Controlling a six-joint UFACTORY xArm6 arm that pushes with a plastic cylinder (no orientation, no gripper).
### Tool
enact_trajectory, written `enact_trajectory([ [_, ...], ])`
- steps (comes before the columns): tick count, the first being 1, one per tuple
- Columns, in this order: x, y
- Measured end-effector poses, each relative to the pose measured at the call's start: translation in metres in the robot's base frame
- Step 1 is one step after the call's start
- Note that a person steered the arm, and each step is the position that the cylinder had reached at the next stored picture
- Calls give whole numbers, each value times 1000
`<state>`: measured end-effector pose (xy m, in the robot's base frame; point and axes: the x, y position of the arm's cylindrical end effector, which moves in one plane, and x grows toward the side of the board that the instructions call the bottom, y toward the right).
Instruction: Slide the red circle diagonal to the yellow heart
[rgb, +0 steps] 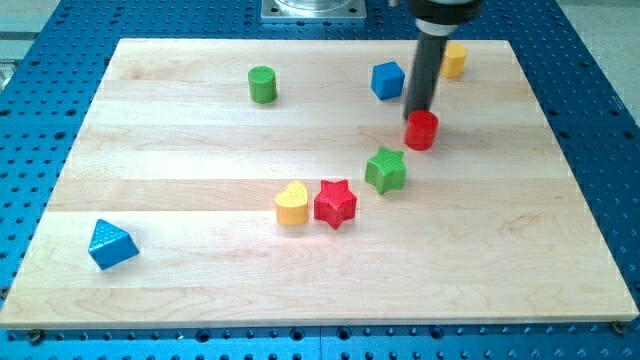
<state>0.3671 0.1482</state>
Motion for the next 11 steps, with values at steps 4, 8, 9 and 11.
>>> enact_trajectory([
  [4, 91, 17],
  [8, 7, -28],
  [9, 7, -68],
  [11, 35, -82],
])
